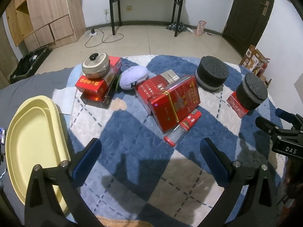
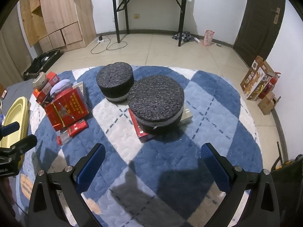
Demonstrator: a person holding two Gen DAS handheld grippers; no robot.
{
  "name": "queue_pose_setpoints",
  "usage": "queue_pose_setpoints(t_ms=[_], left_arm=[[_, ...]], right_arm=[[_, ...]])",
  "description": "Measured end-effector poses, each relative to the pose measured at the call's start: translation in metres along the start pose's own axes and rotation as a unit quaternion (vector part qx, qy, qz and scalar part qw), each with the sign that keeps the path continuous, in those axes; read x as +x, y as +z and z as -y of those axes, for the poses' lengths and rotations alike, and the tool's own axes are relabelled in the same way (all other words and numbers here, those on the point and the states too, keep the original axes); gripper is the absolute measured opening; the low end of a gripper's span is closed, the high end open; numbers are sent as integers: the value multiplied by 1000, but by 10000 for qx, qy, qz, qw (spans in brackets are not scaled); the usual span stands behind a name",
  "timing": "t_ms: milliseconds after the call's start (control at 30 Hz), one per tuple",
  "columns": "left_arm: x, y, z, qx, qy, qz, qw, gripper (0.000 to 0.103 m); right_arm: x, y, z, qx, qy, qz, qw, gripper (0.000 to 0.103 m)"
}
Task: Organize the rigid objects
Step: 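Move both tools toward the objects on the rug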
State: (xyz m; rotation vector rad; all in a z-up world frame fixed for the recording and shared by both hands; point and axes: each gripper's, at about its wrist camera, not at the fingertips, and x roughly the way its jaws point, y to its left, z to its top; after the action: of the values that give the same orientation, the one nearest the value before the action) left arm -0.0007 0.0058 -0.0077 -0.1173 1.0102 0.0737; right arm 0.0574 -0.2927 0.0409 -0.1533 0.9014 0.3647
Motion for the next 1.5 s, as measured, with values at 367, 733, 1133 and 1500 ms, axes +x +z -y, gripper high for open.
queue_pose_setpoints(t_ms=[367, 733, 1133, 1500], left_arm=[[0, 1, 0, 25, -114, -111, 9999, 103], [1, 2, -3, 40, -249, -74, 9997, 103], [-3, 4, -11, 33, -368, 25, 9993, 103], [-1, 21, -17, 151, -193, 45, 9997, 103]], right_arm=[[-5, 0, -1, -195, -74, 190, 9996, 103], [-1, -1, -2, -256, 181, 89, 9995, 103], [-7, 1, 18, 318, 211, 140, 9992, 103], [-7, -3, 7, -12, 225, 213, 9995, 103]])
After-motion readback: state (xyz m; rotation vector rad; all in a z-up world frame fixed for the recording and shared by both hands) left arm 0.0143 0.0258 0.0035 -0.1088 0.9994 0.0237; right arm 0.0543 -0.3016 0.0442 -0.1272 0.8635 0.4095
